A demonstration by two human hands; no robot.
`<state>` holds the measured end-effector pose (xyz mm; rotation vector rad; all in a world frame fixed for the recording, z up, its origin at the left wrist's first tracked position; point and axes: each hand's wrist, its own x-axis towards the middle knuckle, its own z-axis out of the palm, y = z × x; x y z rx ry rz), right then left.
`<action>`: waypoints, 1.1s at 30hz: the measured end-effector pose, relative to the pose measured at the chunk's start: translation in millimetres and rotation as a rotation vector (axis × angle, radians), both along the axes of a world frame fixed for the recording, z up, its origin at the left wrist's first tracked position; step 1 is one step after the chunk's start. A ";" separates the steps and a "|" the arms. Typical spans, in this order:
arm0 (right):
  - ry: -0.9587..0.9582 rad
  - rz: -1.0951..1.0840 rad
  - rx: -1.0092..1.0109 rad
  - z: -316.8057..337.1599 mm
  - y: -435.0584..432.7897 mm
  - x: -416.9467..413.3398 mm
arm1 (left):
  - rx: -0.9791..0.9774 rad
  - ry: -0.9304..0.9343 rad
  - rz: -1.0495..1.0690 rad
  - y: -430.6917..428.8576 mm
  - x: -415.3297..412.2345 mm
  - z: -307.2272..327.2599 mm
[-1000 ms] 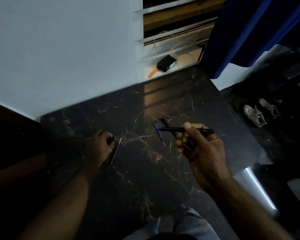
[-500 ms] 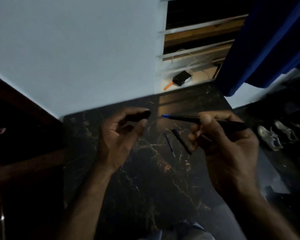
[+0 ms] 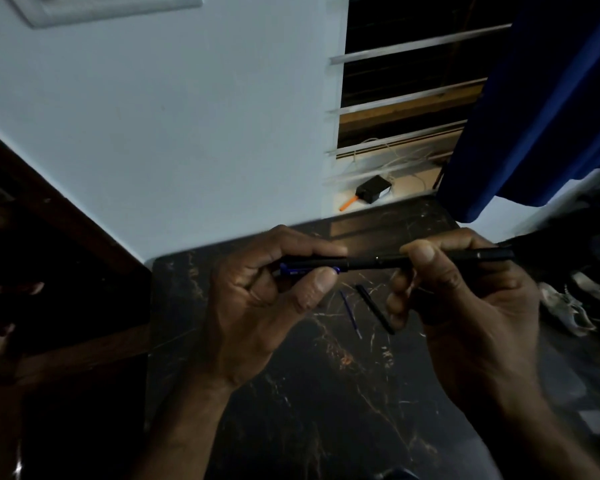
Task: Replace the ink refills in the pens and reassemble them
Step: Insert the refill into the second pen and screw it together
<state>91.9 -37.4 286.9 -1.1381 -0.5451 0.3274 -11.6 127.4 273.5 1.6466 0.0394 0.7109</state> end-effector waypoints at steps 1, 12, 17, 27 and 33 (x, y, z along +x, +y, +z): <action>0.036 0.017 0.016 0.2 -0.8 -0.9 | -0.042 0.027 0.003 -1.7 -0.1 -0.7; 0.195 0.080 0.060 -11.3 1.2 -12.7 | -0.172 0.004 0.093 -47.5 11.4 -12.5; 0.102 0.089 0.120 -0.4 0.5 -7.6 | -0.088 -0.101 0.115 -54.2 17.0 0.3; -0.019 0.121 0.178 16.4 10.3 10.2 | -0.217 -0.125 -0.093 -19.7 41.6 21.1; 0.263 0.082 0.076 -39.0 19.8 -10.4 | -0.650 0.074 -0.015 -15.8 35.4 -38.5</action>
